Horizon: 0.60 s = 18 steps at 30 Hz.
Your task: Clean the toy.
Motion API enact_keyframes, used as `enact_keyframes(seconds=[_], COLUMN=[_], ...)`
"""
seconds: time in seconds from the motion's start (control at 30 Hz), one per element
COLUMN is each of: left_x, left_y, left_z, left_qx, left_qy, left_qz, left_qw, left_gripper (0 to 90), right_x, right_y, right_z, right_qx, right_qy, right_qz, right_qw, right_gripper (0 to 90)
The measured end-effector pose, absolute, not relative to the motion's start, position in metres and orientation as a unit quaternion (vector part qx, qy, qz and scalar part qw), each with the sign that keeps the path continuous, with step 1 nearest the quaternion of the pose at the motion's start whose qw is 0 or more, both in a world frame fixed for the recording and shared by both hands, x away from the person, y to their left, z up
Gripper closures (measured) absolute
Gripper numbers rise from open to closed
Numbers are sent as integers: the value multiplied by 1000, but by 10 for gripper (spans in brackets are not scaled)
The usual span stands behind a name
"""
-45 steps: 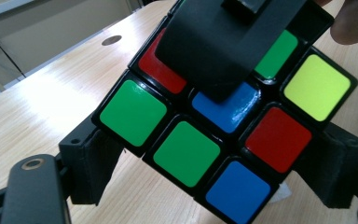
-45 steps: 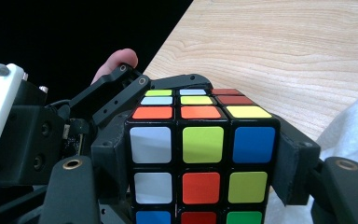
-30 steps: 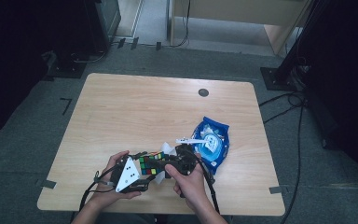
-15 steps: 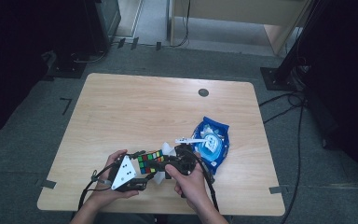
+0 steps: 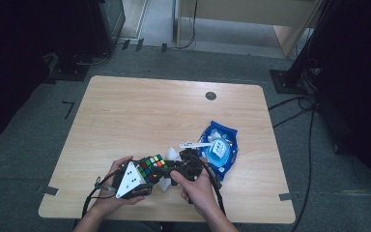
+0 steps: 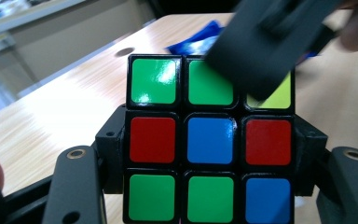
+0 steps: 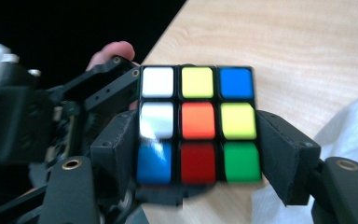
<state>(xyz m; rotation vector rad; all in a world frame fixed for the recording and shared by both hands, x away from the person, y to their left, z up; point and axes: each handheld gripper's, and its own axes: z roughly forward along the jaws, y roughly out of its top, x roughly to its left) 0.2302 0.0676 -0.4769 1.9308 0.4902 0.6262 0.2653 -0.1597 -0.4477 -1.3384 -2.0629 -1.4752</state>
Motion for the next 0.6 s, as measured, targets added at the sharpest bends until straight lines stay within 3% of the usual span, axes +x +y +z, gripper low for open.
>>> enact_keyframes(seconds=[0.23, 0.37, 0.43, 0.6], left_x=[247, 248, 248, 247], left_y=[92, 95, 94, 92], left_z=[-477, -477, -477, -478], left_qx=[785, 784, 786, 788], left_qy=[270, 273, 271, 268], left_qz=[259, 258, 257, 253], left_qw=[493, 494, 493, 493], left_gripper=[337, 337, 337, 337], right_x=[273, 276, 276, 275], right_y=[-168, -157, -154, -151], right_z=[-464, -492, -500, -508], right_qx=[-461, -444, -433, -405], right_qy=[-713, -771, -790, -816], right_qz=[-527, -450, -417, -379], right_qw=[44, -79, -120, -160], right_gripper=[309, 295, 315, 427])
